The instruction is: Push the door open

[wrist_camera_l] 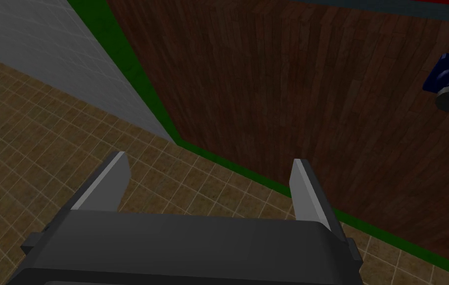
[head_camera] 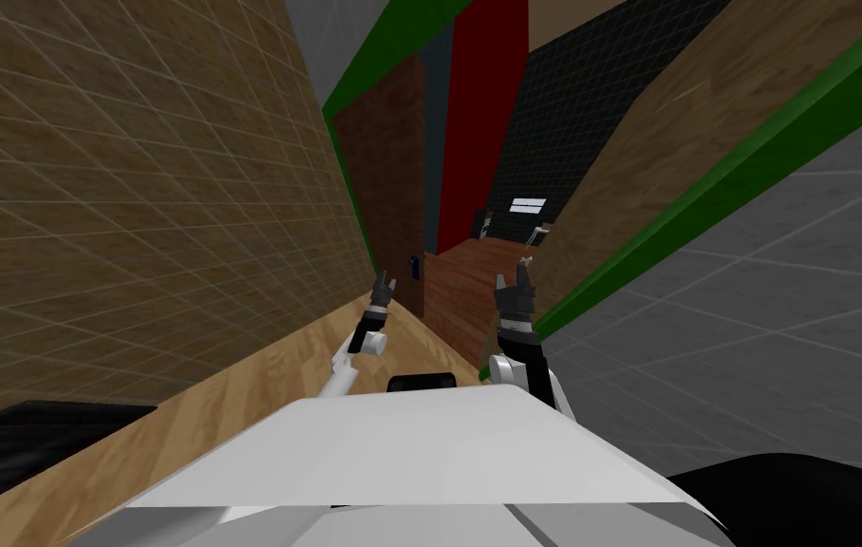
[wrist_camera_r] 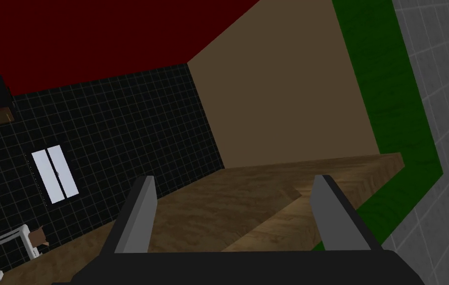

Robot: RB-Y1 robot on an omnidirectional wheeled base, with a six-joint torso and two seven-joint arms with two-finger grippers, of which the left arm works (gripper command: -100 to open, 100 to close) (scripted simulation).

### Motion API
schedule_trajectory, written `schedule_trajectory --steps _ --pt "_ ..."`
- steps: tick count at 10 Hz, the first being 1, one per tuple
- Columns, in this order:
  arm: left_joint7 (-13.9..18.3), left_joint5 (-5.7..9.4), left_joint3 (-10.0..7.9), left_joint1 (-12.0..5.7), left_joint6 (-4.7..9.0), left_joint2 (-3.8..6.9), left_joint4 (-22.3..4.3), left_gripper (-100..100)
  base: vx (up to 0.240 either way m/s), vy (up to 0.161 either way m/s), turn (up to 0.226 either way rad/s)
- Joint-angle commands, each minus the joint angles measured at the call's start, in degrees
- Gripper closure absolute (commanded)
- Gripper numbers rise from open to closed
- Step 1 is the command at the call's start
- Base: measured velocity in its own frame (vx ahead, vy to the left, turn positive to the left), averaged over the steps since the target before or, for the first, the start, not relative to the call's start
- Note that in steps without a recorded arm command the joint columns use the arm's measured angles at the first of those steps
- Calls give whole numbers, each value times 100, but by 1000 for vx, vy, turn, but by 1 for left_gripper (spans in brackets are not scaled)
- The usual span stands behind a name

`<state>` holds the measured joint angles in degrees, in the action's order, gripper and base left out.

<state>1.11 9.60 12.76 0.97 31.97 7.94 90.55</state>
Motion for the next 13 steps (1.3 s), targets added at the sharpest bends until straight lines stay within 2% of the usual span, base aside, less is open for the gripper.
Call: schedule_trajectory --steps 1,13 --pt "11 71 63 -120 16 34 -234 -100 31 82 -86" --pt "104 784 699 -1279 -61 331 -2237 -100 45 127 -149"
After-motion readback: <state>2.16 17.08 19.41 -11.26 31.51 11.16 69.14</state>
